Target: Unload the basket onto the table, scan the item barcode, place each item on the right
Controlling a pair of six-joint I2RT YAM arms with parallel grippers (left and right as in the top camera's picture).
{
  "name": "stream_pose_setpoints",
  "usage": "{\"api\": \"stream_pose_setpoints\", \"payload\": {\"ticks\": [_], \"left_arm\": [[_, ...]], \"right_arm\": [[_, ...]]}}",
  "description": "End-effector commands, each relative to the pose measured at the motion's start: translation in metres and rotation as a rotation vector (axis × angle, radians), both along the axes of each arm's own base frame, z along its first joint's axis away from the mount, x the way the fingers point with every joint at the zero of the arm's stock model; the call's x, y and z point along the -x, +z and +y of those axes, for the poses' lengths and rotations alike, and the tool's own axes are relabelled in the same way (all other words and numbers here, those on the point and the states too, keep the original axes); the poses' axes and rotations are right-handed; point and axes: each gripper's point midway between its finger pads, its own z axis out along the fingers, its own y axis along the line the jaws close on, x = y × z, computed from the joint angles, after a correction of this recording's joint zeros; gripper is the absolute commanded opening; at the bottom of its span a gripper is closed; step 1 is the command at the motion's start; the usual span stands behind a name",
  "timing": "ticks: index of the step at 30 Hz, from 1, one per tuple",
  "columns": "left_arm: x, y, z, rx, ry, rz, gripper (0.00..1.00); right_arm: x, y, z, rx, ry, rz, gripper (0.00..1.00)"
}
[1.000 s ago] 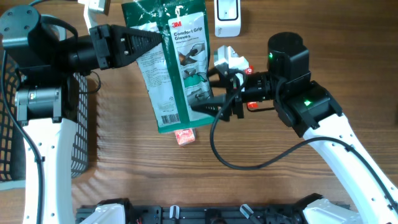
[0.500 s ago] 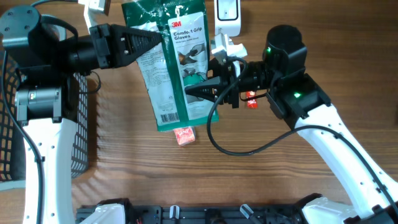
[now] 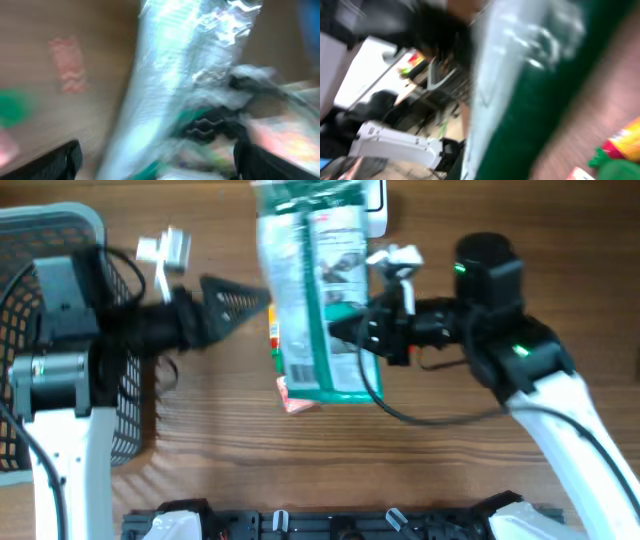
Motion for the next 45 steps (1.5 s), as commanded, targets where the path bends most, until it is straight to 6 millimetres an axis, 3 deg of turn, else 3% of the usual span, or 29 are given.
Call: {"api": "stream_pose_setpoints", "payload": {"ticks": [1, 6, 8, 11, 15, 19, 22, 25, 29, 31, 34, 40, 45], "left_arm": [[-0.002, -0.076, 0.077, -0.622, 0.264, 0.069, 1.0], [0.034, -0.106, 0.104, -0.858, 0.276, 0.245, 1.0], [0.045, -0.116, 0.108, -0.882, 0.304, 0.324, 1.0], [0.056, -0.145, 0.102, -0.907, 0.266, 0.405, 1.0], [0.065, -0.18, 0.097, -0.961, 0.239, 0.463, 1.0], [0.065, -0.184, 0.092, -0.966, 0.218, 0.455, 1.0], [0.065, -0.184, 0.092, -0.965, 0.219, 0.454, 1.0], [0.065, -0.184, 0.092, -0.965, 0.219, 0.454, 1.0], [0.065, -0.184, 0.092, -0.965, 0.218, 0.454, 1.0], [0.065, -0.184, 0.092, -0.966, 0.218, 0.455, 1.0], [0.065, -0.184, 0.092, -0.965, 0.218, 0.454, 1.0], [0.065, -0.184, 0.092, -0.965, 0.218, 0.454, 1.0], [0.065, -0.184, 0.092, -0.965, 0.219, 0.454, 1.0]], "right_arm": [[0.021, 0.036, -0.02, -0.006, -0.102, -0.101, 0.05], [0.068, 0.069, -0.033, -0.102, -0.108, 0.103, 0.04], [0.083, 0.08, -0.038, -0.135, -0.106, 0.174, 0.05], [0.112, 0.098, -0.043, -0.175, -0.034, 0.134, 0.05], [0.128, 0.105, -0.046, -0.19, 0.009, 0.107, 0.04], [0.131, 0.106, -0.046, -0.193, 0.027, 0.087, 0.04], [0.124, 0.102, -0.047, -0.165, 0.019, -0.188, 0.04], [0.073, 0.085, -0.058, -0.028, -0.237, -0.384, 0.04], [-0.026, 0.05, -0.097, 0.242, -0.68, -0.423, 0.05], [-0.056, 0.028, -0.098, 0.347, -0.71, -0.445, 0.05], [-0.12, -0.019, -0.087, 0.473, -0.727, -0.445, 0.04], [-0.202, -0.053, -0.084, 0.593, -0.821, -0.608, 0.04], [-0.262, -0.086, -0.095, 0.793, -0.906, -0.836, 0.05]]}}
